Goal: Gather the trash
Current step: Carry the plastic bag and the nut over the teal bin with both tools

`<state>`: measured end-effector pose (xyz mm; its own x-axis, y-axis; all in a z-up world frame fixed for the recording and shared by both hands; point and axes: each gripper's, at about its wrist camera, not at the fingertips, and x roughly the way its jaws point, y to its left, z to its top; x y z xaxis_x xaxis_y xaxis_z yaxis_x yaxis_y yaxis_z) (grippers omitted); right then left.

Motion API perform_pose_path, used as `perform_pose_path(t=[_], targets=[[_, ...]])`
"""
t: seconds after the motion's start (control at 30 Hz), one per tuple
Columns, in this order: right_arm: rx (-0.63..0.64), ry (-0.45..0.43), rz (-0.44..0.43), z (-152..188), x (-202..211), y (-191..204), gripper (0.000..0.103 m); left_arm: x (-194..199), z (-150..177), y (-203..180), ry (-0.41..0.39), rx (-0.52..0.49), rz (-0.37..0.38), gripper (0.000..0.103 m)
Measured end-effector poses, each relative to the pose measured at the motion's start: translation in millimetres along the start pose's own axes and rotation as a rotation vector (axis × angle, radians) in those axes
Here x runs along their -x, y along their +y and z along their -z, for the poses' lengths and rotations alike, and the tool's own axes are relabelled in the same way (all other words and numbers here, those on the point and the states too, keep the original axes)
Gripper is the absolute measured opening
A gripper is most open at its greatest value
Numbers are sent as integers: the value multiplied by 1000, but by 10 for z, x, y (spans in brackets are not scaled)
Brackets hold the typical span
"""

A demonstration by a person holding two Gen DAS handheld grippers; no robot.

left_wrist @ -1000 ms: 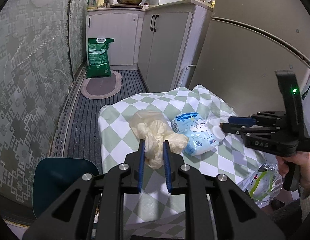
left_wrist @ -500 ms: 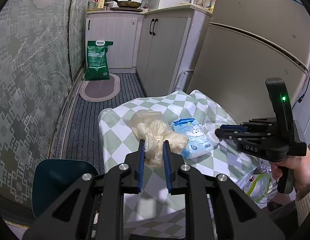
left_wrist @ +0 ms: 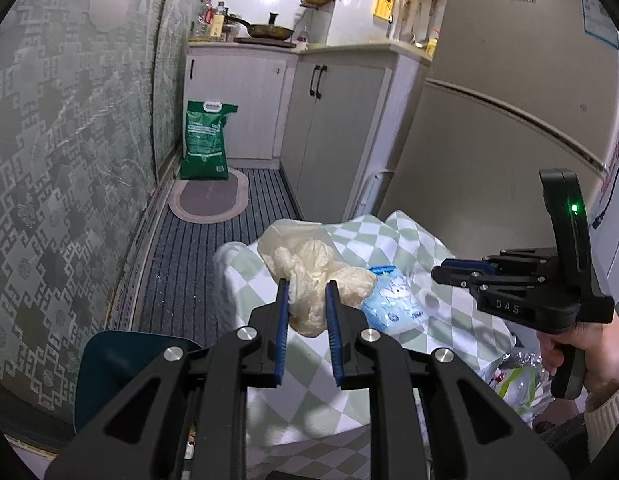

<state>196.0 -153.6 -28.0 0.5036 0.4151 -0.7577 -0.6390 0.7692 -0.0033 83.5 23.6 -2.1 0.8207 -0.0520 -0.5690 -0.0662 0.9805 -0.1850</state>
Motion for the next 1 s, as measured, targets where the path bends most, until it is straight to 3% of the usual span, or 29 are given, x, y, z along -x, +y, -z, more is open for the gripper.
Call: perform_pose_path(t=[0.53, 1.0], targets=[[115, -29, -146, -346, -87, 1014, 14, 353, -40, 515, -65, 53, -71, 19], [175, -12, -224, -476, -285, 1586, 14, 489, 88, 1042, -39, 109, -158, 19]])
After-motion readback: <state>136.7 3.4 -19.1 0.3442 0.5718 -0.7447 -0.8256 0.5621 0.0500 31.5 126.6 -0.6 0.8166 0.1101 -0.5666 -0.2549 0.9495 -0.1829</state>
